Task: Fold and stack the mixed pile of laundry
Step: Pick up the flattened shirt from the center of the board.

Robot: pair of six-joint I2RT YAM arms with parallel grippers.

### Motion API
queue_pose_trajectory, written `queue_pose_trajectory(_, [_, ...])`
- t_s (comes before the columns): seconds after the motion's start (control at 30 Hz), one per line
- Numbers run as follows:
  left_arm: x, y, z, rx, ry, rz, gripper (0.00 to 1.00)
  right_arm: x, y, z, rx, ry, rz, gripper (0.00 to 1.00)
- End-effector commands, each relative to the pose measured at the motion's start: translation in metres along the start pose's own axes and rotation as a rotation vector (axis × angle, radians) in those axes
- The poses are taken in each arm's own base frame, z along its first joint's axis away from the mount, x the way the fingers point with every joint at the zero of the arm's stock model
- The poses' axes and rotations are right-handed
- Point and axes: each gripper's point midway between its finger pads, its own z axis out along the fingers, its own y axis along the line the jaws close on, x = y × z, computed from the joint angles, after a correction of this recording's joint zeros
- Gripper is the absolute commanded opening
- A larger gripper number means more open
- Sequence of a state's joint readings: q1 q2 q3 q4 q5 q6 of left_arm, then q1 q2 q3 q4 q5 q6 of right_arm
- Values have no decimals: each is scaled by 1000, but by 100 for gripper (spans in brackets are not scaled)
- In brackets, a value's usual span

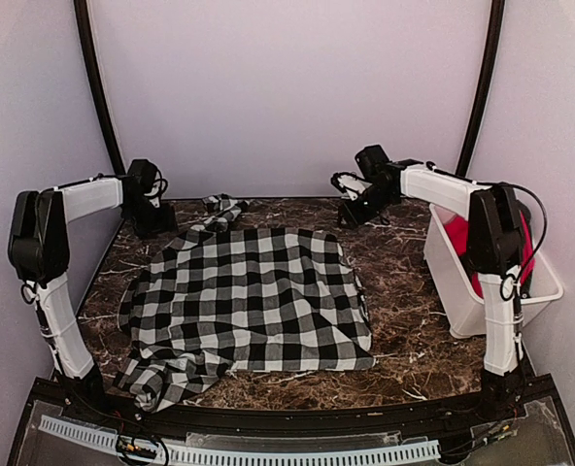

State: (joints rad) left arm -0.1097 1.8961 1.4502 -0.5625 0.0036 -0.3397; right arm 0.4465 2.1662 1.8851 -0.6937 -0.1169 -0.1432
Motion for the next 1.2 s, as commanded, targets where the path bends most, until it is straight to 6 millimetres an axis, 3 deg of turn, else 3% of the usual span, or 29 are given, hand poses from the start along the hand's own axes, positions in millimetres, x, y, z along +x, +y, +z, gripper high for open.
queue_pose_trajectory(0.0, [-66, -63, -13, 258, -127, 37, 66, -29, 17, 17, -105, -71, -106, 52])
queue_pose_trajectory(0.1, [-91, -88, 4, 316, -136, 70, 73, -35, 18, 28, -122, -74, -139, 53])
queue_pose_trajectory(0.23, [-108, -105, 32, 314, -144, 103, 78, -31, 23, 49, -126, -58, -188, 53])
queue_pose_trajectory(0.33, [-113, -114, 56, 313, -133, 119, 79, -28, 21, 63, -97, -36, -223, 54])
queue_pose_trajectory(0.5, [-113, -129, 78, 314, -123, 163, 82, -18, 15, 84, -58, -4, -286, 54])
queue_pose_trajectory(0.63, [-116, -134, 83, 316, -129, 170, 82, -11, 11, 97, -3, 23, -328, 47])
queue_pose_trajectory(0.7, [-119, -134, 84, 307, -140, 178, 83, -10, 11, 101, 13, 25, -341, 35])
queue_pose_trajectory(0.9, [-130, -129, 92, 251, -167, 193, 84, -17, 18, 91, 26, 5, -374, 1])
queue_pose_trajectory(0.93, [-131, -127, 94, 239, -169, 194, 85, -19, 19, 88, 26, 2, -378, 0])
queue_pose_trajectory(1.0, [-132, -125, 99, 220, -173, 202, 96, -23, 20, 80, 39, -5, -380, 0])
queue_pose_trajectory(1.17, [-131, -129, 111, 191, -189, 238, 99, -37, 19, 51, 83, -43, -362, 0])
